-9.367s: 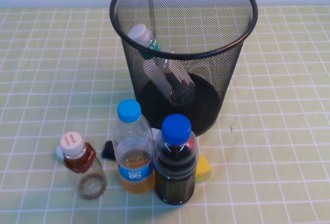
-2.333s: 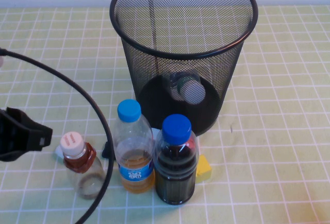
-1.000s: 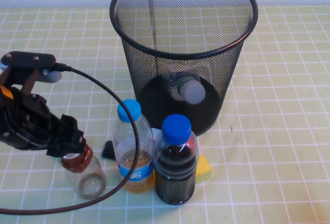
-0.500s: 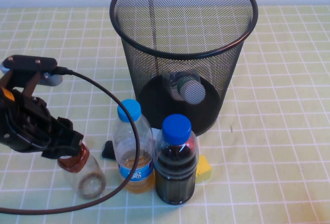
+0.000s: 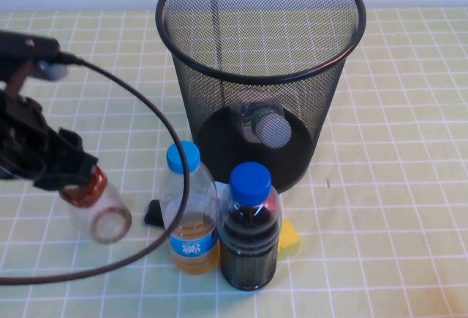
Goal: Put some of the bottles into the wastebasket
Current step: Pick up a bottle from the table with left arm, then place the bottle in the trash can
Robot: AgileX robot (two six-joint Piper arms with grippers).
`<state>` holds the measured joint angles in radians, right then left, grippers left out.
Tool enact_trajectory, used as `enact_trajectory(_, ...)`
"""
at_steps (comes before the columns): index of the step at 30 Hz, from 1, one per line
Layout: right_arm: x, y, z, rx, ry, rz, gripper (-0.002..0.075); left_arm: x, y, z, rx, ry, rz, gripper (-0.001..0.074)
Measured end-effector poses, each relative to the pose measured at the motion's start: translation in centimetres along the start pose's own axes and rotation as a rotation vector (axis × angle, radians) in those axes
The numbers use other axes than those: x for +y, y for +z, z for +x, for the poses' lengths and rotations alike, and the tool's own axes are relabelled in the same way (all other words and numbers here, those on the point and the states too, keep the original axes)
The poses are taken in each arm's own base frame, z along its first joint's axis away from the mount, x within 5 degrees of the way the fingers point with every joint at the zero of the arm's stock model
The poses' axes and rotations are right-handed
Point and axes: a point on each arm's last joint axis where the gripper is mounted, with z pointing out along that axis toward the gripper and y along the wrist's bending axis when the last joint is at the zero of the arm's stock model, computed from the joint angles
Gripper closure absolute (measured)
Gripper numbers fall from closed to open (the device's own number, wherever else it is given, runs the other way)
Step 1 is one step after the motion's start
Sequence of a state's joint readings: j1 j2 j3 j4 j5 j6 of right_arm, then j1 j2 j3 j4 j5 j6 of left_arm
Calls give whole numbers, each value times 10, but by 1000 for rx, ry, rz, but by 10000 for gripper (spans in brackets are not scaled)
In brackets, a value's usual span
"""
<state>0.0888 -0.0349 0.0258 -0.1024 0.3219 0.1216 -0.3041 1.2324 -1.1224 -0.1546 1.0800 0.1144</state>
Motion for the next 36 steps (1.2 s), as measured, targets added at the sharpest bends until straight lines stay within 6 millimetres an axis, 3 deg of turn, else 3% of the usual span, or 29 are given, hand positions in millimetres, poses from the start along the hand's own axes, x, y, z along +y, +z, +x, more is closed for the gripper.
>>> enact_trajectory(8,0,0,0,0,0,0,733,-5,-66,-21,-138,15,-35,448)
enact_trajectory(17,0,0,0,0,0,0,733,-17,-156,-44,-432,16,-35,448)
enact_trajectory(22,0,0,0,0,0,0,733,-32,-188,-49,-600,23,95,448)
enact_trajectory(26,0,0,0,0,0,0,733,-44,-194,-55,-670,59,228,448)
enact_trajectory(29,0,0,0,0,0,0,733,-48,-184,-67,-667,72,291,448)
enact_trajectory(36,0,0,0,0,0,0,733,-45,-133,-102,-559,71,348,448)
